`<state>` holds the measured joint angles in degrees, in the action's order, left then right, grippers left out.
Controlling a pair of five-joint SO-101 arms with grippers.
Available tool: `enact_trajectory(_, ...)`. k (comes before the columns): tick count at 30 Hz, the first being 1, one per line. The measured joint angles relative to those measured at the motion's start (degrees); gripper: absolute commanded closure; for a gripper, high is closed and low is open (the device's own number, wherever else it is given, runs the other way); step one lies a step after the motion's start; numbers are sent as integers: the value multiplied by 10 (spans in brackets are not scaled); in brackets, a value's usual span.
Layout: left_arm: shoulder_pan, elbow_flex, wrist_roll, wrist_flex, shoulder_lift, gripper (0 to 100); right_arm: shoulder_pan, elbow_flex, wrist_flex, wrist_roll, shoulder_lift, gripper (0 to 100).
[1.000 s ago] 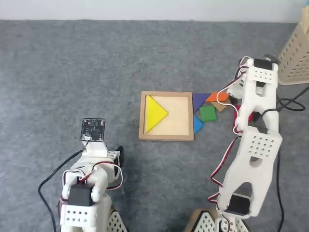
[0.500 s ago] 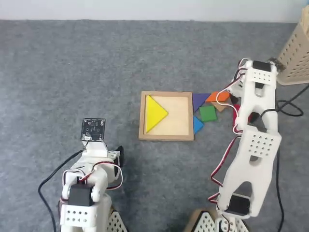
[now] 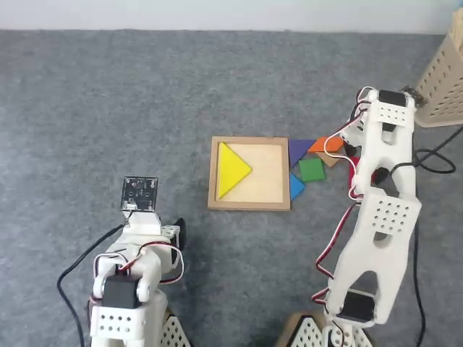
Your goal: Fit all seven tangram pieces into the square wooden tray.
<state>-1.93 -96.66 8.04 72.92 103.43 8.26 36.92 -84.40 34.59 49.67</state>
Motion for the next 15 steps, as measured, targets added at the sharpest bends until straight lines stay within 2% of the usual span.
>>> enact_trajectory(10, 1, 0, 0, 0, 0, 848, -7, 0, -8, -15, 0, 671)
enact_trajectory(15, 1, 0, 0, 0, 0, 848, -11, 0, -26, -23, 0, 601)
